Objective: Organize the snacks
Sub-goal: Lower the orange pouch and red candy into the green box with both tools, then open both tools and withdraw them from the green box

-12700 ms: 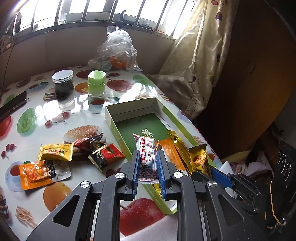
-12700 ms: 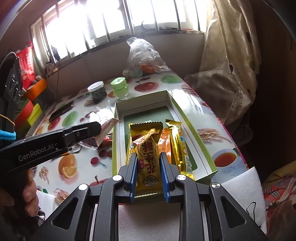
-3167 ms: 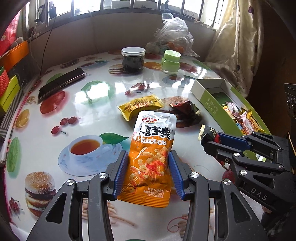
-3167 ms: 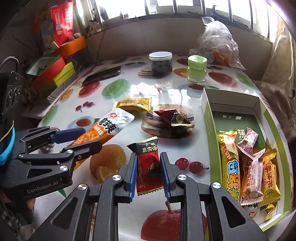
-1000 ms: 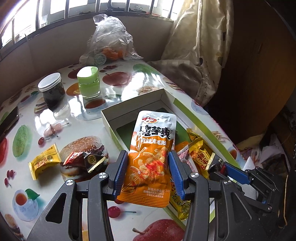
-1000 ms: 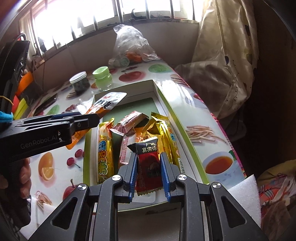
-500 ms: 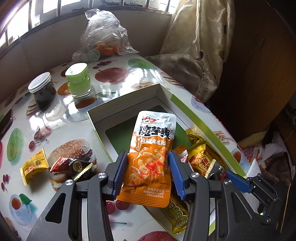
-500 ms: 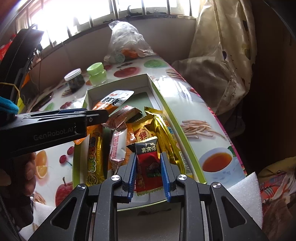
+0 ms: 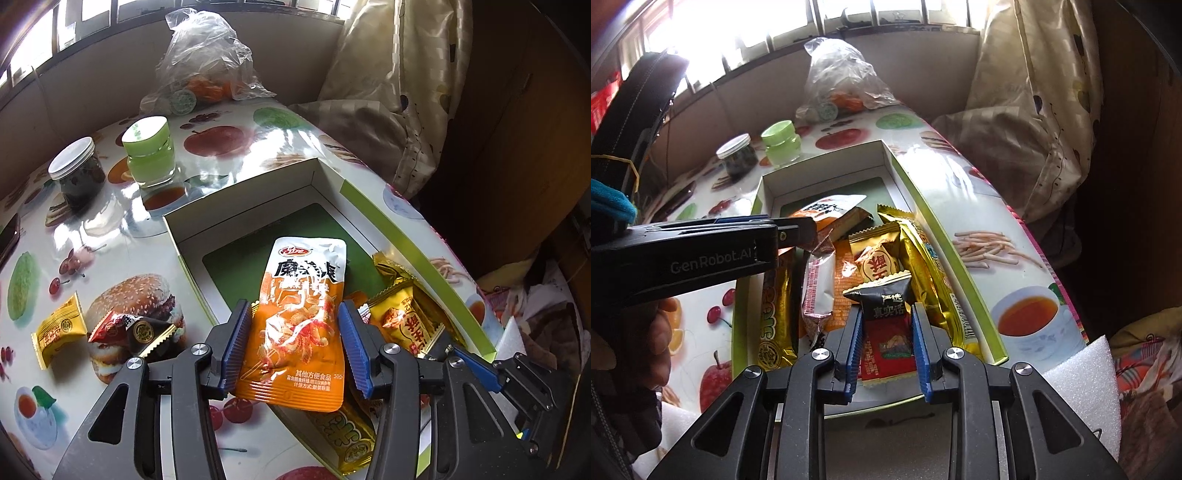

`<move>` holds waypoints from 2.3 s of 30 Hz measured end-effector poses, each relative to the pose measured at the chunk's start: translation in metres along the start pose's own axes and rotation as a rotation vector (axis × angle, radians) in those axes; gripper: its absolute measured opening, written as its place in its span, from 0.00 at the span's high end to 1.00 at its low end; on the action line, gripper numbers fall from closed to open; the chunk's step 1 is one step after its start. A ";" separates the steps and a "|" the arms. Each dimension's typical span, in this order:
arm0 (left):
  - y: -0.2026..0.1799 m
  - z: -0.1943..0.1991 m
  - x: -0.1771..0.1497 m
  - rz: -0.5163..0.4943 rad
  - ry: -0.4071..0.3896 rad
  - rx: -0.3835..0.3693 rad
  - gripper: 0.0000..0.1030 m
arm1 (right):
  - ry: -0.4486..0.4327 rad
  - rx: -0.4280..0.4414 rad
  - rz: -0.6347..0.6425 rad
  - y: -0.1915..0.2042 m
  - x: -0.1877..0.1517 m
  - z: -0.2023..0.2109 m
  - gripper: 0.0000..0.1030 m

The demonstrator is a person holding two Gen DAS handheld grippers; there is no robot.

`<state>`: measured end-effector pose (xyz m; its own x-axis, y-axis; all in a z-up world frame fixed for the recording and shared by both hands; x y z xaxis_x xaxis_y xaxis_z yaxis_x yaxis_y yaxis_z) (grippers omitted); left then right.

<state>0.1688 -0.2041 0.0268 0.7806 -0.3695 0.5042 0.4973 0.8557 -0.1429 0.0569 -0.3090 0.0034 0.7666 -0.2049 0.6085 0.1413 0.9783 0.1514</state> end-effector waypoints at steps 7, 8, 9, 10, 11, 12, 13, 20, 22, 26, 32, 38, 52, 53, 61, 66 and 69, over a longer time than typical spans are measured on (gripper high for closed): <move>0.001 0.001 0.000 0.009 0.000 -0.010 0.50 | -0.007 -0.005 0.007 0.003 0.000 0.002 0.70; 0.001 0.002 0.000 0.009 -0.001 -0.010 0.50 | -0.008 -0.004 0.007 0.004 -0.001 0.002 0.69; 0.001 0.002 0.000 0.009 -0.001 -0.011 0.49 | -0.009 -0.003 0.007 0.004 -0.001 0.003 0.68; 0.001 0.003 -0.001 0.009 -0.002 -0.012 0.49 | -0.010 -0.005 0.009 0.005 -0.001 0.003 0.67; 0.001 0.003 -0.001 0.009 -0.003 -0.012 0.49 | -0.012 -0.008 0.011 0.006 -0.001 0.004 0.65; 0.001 0.004 -0.001 0.009 -0.004 -0.013 0.49 | -0.013 -0.011 0.013 0.006 -0.001 0.004 0.64; 0.001 0.004 -0.002 0.010 -0.005 -0.014 0.48 | -0.014 -0.011 0.014 0.006 -0.001 0.005 0.64; 0.000 0.019 -0.004 0.006 -0.043 -0.017 0.48 | -0.037 -0.018 0.016 0.009 -0.002 0.013 0.56; 0.000 0.025 -0.007 0.006 -0.055 -0.019 0.48 | -0.046 -0.020 0.019 0.010 -0.002 0.016 0.55; -0.001 0.035 -0.012 0.007 -0.070 -0.024 0.48 | -0.059 -0.023 0.022 0.014 -0.002 0.022 0.52; 0.001 0.051 -0.020 0.013 -0.101 -0.025 0.48 | -0.076 -0.022 0.031 0.020 -0.004 0.031 0.50; 0.007 0.067 -0.031 0.024 -0.129 -0.016 0.48 | -0.094 -0.020 0.040 0.028 -0.005 0.039 0.50; 0.035 0.097 -0.058 0.059 -0.180 0.048 0.48 | -0.112 -0.004 0.083 0.056 -0.006 0.046 0.49; 0.037 0.098 -0.060 0.064 -0.180 0.048 0.48 | -0.112 -0.001 0.088 0.059 -0.007 0.046 0.49; 0.063 0.108 -0.078 0.109 -0.181 0.064 0.48 | -0.110 0.021 0.124 0.080 -0.004 0.042 0.49; 0.090 0.112 -0.086 0.159 -0.181 0.103 0.48 | -0.096 0.043 0.147 0.098 0.002 0.032 0.49; 0.106 0.112 -0.089 0.185 -0.178 0.123 0.48 | -0.097 0.063 0.169 0.109 0.007 0.028 0.49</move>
<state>0.1093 -0.0402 0.0622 0.7699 -0.1426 0.6220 0.2941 0.9443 -0.1475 0.0604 -0.2043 0.0459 0.7115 -0.0430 0.7014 -0.0261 0.9958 0.0876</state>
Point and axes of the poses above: each gripper's, at about its wrist camera, not at the fingertips, and z roughly against the way its jaws point, y to its left, x to its top, the point moved 1 cm from there along -z, roughly the way its jaws point, and after that the axes turned 3 degrees about y, right-handed, at the moved point
